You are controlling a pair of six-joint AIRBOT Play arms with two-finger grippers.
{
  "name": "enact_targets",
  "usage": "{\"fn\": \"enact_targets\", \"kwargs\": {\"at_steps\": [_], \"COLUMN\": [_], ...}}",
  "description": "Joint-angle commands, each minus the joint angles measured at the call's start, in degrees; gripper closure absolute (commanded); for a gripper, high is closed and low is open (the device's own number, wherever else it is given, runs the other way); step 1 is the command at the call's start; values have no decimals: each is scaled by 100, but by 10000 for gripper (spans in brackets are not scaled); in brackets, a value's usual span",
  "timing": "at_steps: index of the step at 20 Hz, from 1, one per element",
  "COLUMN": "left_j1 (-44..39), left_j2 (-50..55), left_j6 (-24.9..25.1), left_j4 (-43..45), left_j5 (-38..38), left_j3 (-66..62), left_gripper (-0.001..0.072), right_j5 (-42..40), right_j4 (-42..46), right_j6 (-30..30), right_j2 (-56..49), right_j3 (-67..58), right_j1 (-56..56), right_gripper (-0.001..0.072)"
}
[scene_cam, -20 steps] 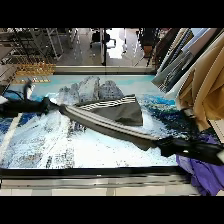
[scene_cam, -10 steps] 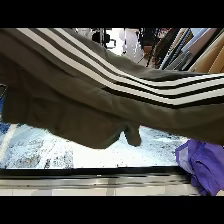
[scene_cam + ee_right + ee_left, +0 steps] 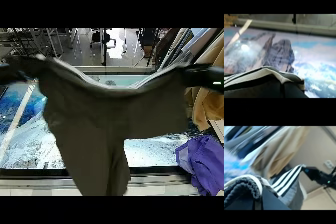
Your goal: Fold the clothes and pants, and hang the long-sleeved shirts on hangers.
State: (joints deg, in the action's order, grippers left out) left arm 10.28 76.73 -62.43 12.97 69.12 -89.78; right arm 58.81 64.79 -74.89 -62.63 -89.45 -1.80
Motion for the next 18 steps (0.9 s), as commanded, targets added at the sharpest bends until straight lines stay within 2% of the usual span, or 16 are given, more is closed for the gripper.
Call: {"fn": "enact_targets", "kwargs": {"at_steps": [1, 4, 6, 8, 11, 15, 18], "left_j1": [-682, -887, -885, -778, -444, 260, 673], "left_j2": [1596, 2892, 3285, 3314, 3084, 2966, 2966], "left_j6": [-92, -275, -273, -271, -273, -317, -750], "left_j4": [1495, 1005, 417, 282, 286, 378, 1169], "left_j5": [-1093, -2363, -2531, -2522, -2048, -831, -494], "left_j3": [-7, -26, -26, -26, -28, -26, -26], "left_gripper": [692, 693, 693, 693, 693, 693, 693], "right_j5": [-195, -811, -885, -577, 824, 3189, 3530], "right_j4": [-4, -4, 11, 9, -173, -977, -1086], "right_j6": [90, 87, 87, 90, 103, 210, 205], "right_j2": [-1928, -2826, -2900, -2802, -2446, -1904, -1425], "right_j3": [111, 111, 90, -50, -234, -214, 455], "right_j1": [7, 4, 4, 4, 7, 400, 1292], "right_gripper": [697, 697, 697, 697, 697, 697, 697]}}
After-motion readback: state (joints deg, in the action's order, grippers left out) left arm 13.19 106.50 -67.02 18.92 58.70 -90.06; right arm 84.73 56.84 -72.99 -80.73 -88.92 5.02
